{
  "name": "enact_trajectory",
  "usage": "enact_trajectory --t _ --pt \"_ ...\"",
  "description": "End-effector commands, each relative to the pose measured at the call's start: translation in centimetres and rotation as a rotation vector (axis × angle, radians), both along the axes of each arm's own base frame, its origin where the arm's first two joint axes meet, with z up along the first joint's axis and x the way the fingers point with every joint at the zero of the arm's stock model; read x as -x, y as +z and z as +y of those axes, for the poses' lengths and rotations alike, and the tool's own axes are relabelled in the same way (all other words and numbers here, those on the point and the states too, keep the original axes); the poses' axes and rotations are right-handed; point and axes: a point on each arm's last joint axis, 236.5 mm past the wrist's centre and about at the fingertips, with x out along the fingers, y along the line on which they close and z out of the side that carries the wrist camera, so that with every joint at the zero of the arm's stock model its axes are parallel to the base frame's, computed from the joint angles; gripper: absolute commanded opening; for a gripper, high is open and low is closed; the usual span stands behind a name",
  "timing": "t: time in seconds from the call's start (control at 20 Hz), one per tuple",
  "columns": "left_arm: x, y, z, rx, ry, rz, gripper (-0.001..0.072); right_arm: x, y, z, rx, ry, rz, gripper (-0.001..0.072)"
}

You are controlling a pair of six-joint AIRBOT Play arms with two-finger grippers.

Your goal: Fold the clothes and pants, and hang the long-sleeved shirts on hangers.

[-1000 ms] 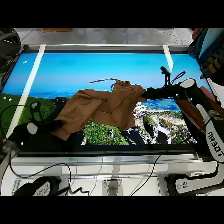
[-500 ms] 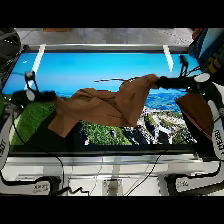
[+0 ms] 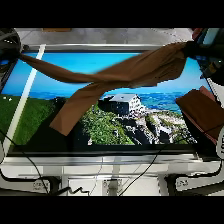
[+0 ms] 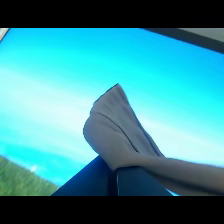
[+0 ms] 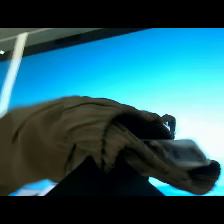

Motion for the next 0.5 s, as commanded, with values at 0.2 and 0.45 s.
enact_trajectory --t 0.2,0.45 --pt "11.4 -7.1 -0.4 0.098 -0.027 0.544 0.0013 9.6 -5.4 -3.9 0.037 -0.043 0.390 0.0029" --pt "15.9 -6.3 -1.4 0.081 -0.060 0.596 0.0013 15.5 -7.3 -2.0 0.049 0.021 0.484 0.0030"
